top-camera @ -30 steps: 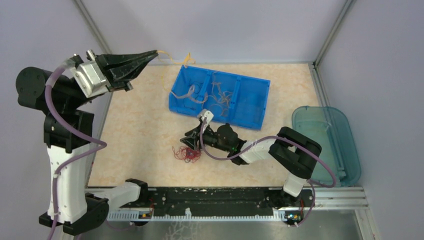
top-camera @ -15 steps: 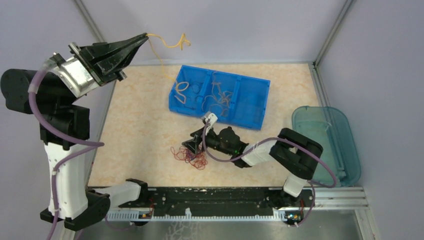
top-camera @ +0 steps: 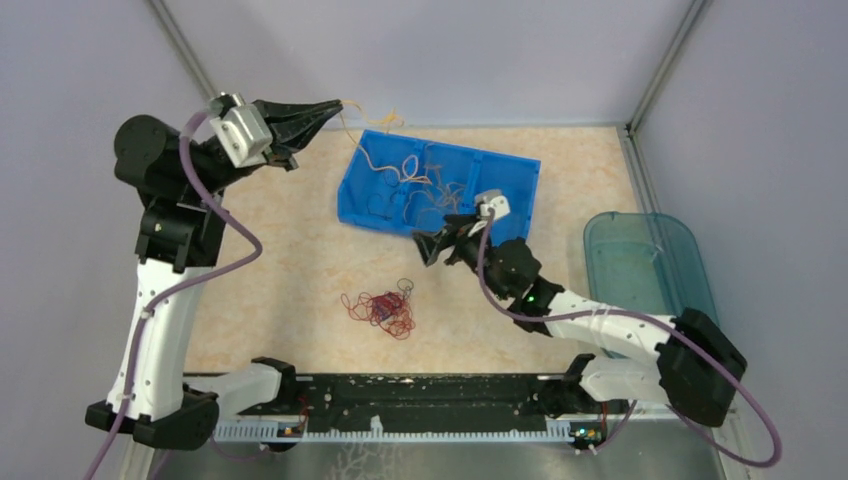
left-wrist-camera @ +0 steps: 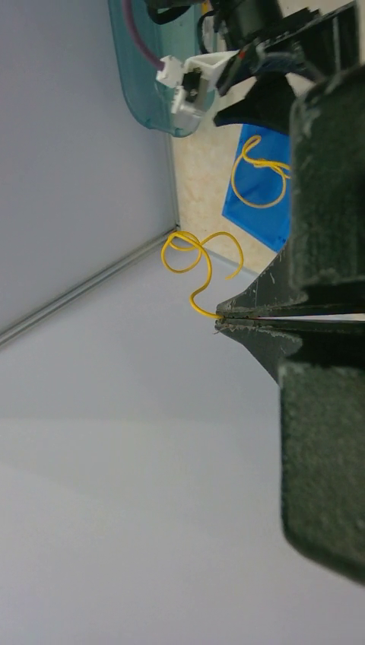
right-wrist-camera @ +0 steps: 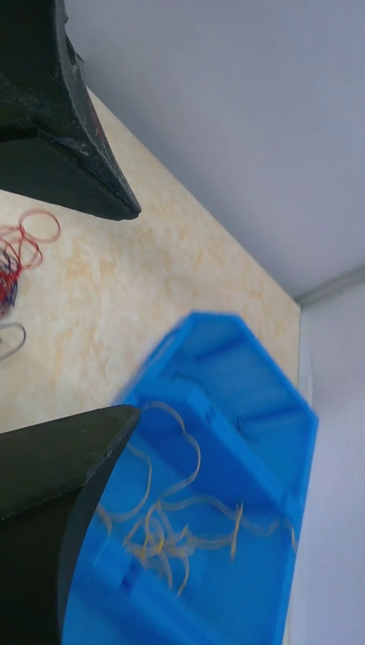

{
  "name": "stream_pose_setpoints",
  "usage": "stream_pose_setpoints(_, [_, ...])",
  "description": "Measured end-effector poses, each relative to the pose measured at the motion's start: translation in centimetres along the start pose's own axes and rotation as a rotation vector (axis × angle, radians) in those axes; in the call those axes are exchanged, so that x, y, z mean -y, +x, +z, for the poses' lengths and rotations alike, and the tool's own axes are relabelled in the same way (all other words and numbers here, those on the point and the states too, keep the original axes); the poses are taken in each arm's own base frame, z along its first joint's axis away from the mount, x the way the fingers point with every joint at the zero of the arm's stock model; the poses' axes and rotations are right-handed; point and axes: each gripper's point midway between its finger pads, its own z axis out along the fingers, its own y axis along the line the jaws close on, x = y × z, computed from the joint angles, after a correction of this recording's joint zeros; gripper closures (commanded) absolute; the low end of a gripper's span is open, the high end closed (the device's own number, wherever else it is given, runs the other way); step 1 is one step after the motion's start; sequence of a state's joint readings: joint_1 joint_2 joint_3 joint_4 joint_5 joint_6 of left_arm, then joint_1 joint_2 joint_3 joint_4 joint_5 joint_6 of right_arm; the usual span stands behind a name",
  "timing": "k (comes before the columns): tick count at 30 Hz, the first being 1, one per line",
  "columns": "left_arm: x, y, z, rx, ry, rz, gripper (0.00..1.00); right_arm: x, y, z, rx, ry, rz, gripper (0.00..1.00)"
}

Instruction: Untangle the cables

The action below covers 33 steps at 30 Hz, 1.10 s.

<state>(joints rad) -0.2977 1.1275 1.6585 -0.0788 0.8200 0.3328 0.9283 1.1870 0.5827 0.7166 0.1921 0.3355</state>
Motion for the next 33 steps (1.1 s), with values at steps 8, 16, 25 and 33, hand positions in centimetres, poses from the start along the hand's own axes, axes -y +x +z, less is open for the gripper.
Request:
stream_pose_setpoints(8, [0.9,7.7,2.2,-0.111,0.016,-0.111,1.0,8.7,-1.1,-4.1,0.025,0.35,-0.01,0.08])
stream_pose_setpoints(16, [5.5,17.9,6.9,-0.255,0.097,-0.259,1.0,12.2,-0.9,-7.2,0.05,0.507,-0.025,0.08])
stream_pose_setpoints(25, [6.7,26.6,9.0,-0.385,0.092,-0.227,1.0,14.7,-3.7,-9.6,0.144,0.644,-0.035,0.08])
stream_pose_setpoints(33, [8.0,33.7,9.4,-0.487,0.096,-0.221,1.0,16.7,-3.6,-10.9,0.158,0.716,-0.044,0.08])
